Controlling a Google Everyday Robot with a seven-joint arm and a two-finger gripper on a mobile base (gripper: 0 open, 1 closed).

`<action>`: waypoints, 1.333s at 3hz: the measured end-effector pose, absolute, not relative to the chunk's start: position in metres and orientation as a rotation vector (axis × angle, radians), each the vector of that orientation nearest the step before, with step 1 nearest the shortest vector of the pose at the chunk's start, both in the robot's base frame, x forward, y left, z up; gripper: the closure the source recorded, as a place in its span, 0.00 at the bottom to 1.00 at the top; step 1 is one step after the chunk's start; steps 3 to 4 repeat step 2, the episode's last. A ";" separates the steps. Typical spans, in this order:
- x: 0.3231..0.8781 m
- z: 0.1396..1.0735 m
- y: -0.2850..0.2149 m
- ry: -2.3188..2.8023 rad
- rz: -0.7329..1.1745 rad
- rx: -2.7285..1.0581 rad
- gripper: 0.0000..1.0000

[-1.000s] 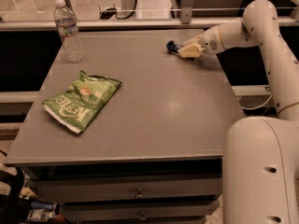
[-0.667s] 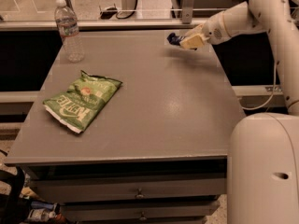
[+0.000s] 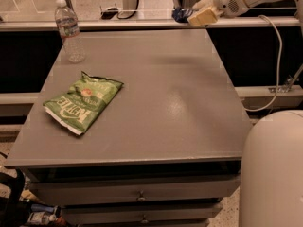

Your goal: Pick rxbar blueberry

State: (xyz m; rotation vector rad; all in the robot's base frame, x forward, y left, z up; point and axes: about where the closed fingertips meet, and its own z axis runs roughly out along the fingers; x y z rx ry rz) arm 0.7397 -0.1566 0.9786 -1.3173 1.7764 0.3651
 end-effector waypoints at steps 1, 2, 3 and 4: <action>0.711 0.999 -0.137 1.651 0.462 -1.402 1.00; 0.685 1.014 -0.115 1.520 0.559 -1.472 1.00; 0.685 1.014 -0.115 1.520 0.559 -1.472 1.00; 0.685 1.014 -0.115 1.520 0.559 -1.472 1.00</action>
Offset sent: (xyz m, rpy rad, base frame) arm -0.0810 0.0491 0.0514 0.1502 -0.0781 0.3629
